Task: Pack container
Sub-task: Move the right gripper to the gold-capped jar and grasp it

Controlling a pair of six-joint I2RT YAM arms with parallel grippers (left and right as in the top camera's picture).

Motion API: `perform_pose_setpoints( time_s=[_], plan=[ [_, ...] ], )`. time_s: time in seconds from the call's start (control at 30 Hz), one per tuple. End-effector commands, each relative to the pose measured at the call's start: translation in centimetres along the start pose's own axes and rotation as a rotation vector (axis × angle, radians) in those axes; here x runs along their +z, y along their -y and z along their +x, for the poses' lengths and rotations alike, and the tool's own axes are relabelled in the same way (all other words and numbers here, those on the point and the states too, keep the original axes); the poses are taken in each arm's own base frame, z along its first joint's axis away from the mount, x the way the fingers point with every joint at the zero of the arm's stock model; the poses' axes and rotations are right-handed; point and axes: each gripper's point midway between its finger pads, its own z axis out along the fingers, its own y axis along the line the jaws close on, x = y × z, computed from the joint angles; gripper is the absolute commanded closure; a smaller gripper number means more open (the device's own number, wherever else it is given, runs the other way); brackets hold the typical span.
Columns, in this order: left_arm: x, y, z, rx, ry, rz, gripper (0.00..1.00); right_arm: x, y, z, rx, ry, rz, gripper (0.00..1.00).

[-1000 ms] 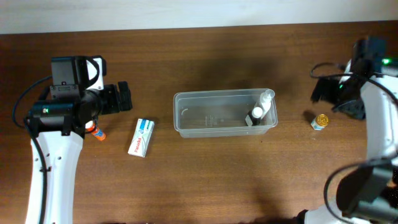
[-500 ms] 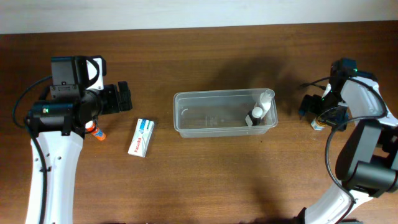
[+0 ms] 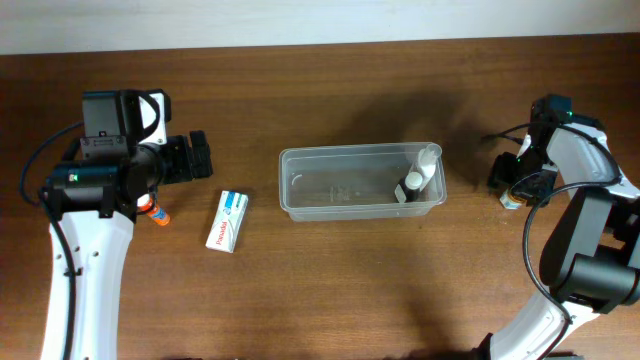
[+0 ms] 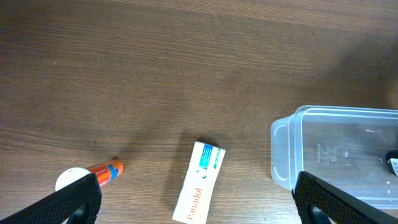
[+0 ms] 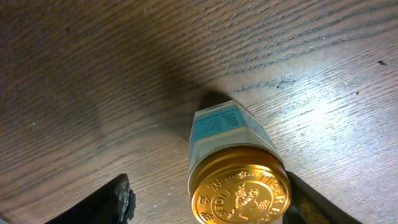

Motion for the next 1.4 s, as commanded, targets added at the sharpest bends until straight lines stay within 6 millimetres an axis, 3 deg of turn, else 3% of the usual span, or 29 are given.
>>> perform_pose_setpoints(
  time_s=[0.0,0.13,0.27,0.87,1.37],
  plan=[
    [-0.4,0.1,-0.7,0.012,0.020,0.010,0.01,0.4,0.6,0.2,0.002,-0.012,0.015,0.33],
    [-0.4,0.1,-0.7,0.012,0.020,0.010,0.01,0.4,0.6,0.1,0.002,-0.012,0.014,0.37],
    [-0.4,0.1,-0.7,0.012,0.020,0.010,0.01,0.4,0.5,-0.2,0.003,0.001,0.013,0.33],
    [-0.4,0.1,-0.5,0.012,0.010,0.009,0.01,0.8,0.8,-1.0,-0.004,0.040,0.030,0.35],
    [-0.4,0.1,-0.5,0.011,0.009,0.009,0.01,0.8,0.8,-1.0,-0.003,0.040,0.033,0.53]
  ],
)
